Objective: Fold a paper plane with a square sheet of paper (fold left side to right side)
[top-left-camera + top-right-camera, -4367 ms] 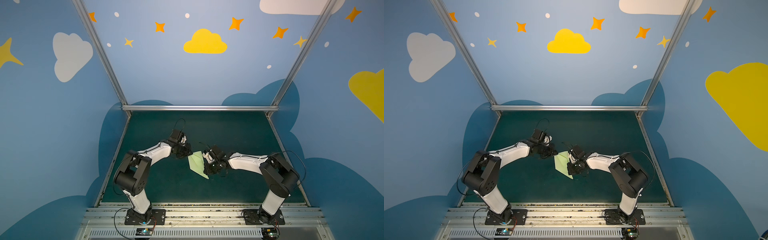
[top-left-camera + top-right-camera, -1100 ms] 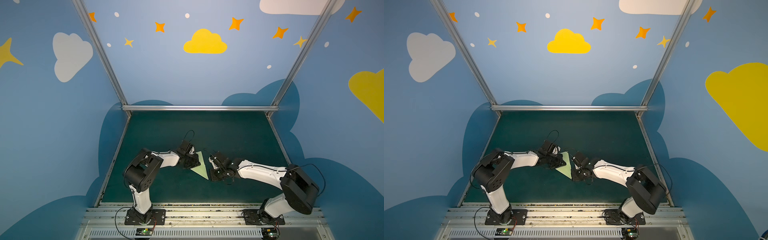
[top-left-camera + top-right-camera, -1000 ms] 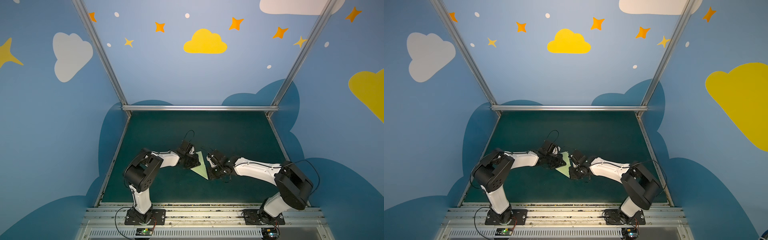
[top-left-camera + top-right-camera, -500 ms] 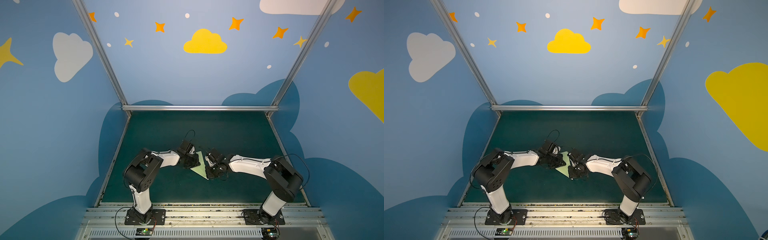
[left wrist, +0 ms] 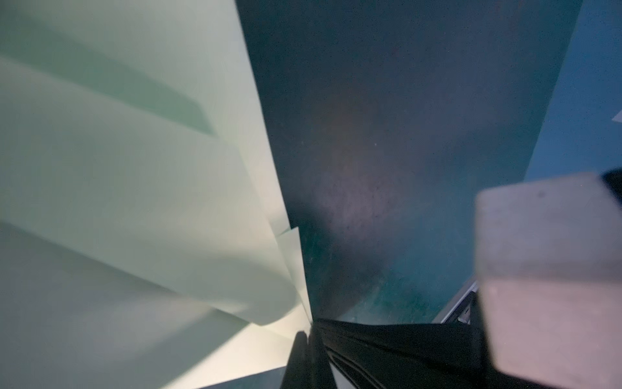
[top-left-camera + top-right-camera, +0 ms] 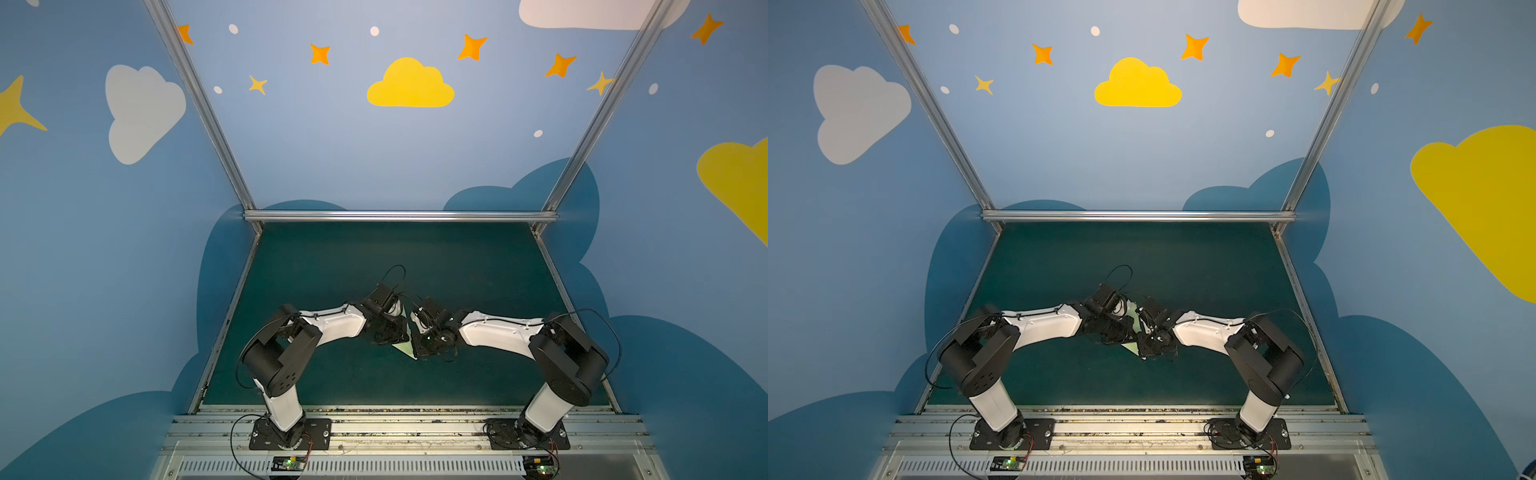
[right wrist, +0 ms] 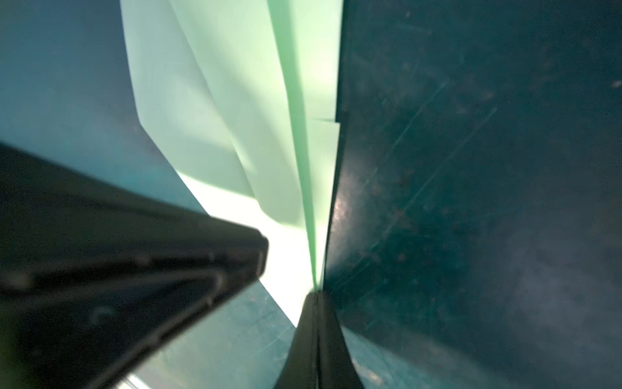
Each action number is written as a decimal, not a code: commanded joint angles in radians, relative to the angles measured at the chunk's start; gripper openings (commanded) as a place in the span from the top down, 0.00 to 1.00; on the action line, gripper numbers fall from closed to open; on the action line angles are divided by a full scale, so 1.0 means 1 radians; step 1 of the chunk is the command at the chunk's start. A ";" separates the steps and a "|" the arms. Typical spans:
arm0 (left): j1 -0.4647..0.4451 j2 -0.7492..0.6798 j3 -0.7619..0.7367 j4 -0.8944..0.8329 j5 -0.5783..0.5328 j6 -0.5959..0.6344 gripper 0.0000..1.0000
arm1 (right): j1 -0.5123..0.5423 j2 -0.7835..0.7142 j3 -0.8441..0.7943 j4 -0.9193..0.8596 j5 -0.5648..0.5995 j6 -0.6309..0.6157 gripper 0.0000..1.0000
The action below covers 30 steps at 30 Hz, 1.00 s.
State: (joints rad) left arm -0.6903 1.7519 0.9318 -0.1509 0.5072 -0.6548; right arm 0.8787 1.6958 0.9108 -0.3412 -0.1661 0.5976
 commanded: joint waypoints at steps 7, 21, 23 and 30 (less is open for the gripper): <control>0.017 0.056 0.008 -0.029 -0.038 0.018 0.96 | 0.013 0.048 -0.035 -0.024 0.010 -0.012 1.00; 0.176 0.099 0.027 -0.118 -0.076 0.088 0.96 | 0.013 0.045 -0.036 -0.024 0.010 -0.013 1.00; 0.203 0.112 0.041 -0.133 -0.070 0.096 0.96 | 0.013 0.045 -0.034 -0.024 0.011 -0.014 1.00; 0.275 0.158 0.103 -0.187 -0.093 0.130 0.96 | 0.014 0.047 -0.031 -0.024 0.007 -0.016 1.00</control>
State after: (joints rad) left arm -0.4480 1.8626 1.0313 -0.2573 0.5018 -0.5606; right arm 0.8795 1.6958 0.9108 -0.3412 -0.1658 0.5938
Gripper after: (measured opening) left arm 0.047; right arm 0.047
